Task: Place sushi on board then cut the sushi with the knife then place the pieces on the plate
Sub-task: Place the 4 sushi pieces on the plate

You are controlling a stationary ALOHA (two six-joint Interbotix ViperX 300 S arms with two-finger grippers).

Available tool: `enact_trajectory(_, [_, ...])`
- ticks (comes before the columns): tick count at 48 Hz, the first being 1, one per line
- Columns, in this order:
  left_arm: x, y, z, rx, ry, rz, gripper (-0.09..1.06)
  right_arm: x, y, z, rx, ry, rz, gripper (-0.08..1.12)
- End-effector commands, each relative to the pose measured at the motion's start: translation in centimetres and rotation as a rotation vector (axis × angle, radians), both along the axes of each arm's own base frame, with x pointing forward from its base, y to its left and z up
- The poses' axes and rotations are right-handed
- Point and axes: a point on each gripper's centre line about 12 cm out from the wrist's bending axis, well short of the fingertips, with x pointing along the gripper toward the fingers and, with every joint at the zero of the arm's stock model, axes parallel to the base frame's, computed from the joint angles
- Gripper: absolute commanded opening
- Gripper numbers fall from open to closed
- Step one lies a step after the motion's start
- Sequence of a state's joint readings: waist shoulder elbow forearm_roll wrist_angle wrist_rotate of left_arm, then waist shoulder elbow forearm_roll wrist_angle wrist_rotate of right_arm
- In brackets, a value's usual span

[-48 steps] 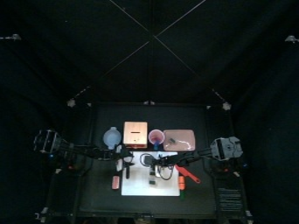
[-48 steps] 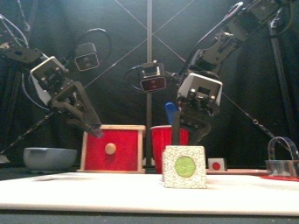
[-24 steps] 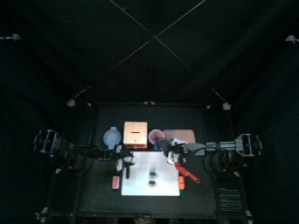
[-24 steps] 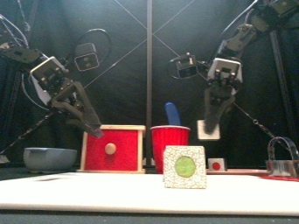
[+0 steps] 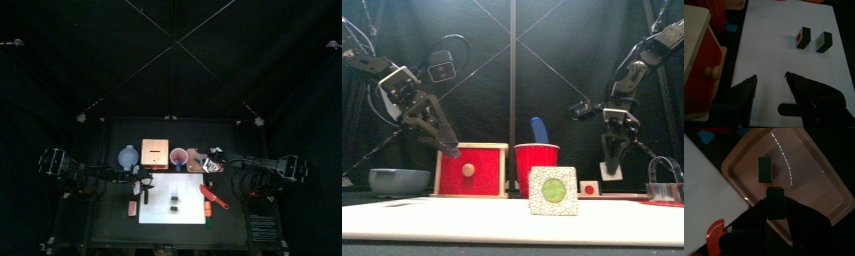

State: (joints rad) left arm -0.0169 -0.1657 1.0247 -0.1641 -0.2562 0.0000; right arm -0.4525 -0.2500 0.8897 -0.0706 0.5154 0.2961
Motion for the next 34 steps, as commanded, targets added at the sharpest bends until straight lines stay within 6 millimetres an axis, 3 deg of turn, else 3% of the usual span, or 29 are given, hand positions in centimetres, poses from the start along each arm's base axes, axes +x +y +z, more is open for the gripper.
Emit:
enact_trajectory(1, [0.3, 0.1, 0.5, -0.001, -0.020, 0.006, 0.86, 0.0, -0.7, -0.6, -0.006, -0.005, -0.010, 0.61])
enact_trajectory(6, [0.3, 0.1, 0.5, -0.002, -0.018, 0.007, 0.86, 0.0, -0.9, -1.9, 0.005, 0.015, -0.018, 0.70])
enact_trajectory(12, [0.3, 0.1, 0.5, -0.002, -0.018, 0.007, 0.86, 0.0, -1.1, -2.1, 0.002, 0.022, -0.016, 0.81])
enact_trajectory(22, [0.4, 0.1, 0.5, -0.002, -0.021, 0.006, 0.86, 0.4, -0.6, 0.7, -0.029, -0.035, -0.001, 0.86])
enact_trajectory(34, [0.4, 0.1, 0.5, -0.002, -0.020, 0.007, 0.86, 4.7, 4.9, 4.9, -0.038, -0.164, 0.201, 0.86])
